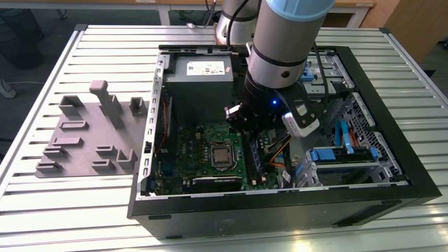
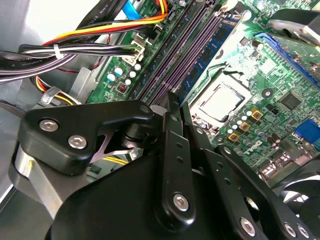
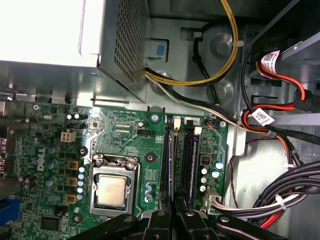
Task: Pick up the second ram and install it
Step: 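Insert the second ram into the second slot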
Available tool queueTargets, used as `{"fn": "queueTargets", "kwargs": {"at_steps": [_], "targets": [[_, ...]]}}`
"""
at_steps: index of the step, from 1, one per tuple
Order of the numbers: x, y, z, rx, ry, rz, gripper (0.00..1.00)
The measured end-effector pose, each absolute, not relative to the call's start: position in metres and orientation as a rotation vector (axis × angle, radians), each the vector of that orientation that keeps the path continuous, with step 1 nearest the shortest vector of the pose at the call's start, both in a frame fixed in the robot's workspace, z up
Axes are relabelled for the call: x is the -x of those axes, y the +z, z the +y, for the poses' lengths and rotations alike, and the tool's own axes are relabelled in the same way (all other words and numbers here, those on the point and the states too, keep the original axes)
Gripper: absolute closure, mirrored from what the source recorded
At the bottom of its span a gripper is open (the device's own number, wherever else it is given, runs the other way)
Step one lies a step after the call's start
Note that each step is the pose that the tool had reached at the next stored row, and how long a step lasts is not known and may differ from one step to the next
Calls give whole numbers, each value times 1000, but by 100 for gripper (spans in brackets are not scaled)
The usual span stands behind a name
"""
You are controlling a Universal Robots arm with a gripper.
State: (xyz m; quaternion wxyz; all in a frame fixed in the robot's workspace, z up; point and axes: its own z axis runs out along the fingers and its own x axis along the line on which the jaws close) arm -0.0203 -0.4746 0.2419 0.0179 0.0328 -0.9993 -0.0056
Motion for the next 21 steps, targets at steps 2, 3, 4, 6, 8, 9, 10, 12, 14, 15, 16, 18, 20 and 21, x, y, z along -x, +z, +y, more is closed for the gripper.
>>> {"fn": "queueTargets", "kwargs": {"at_steps": [2, 3, 4, 6, 8, 9, 10, 12, 14, 15, 16, 18, 20, 21], "targets": [[20, 243, -475, -102, -17, -3104, 86], [20, 244, -475, -102, -17, -3104, 86], [20, 244, -475, -102, -18, -3104, 86], [20, 244, -475, -102, -18, -3104, 86], [20, 245, -475, -102, -18, -3104, 86], [20, 245, -475, -102, -18, -3104, 86], [20, 245, -475, -102, -18, -3104, 86], [20, 245, -475, -102, -18, -3104, 86], [20, 245, -475, -102, -18, -3104, 86], [20, 248, -475, -102, -18, -3104, 86], [20, 249, -475, -102, -18, -3104, 86], [20, 250, -475, -102, -18, -3104, 86], [20, 250, -475, -102, -18, -3104, 86], [20, 250, -475, -102, -18, -3104, 86]]}}
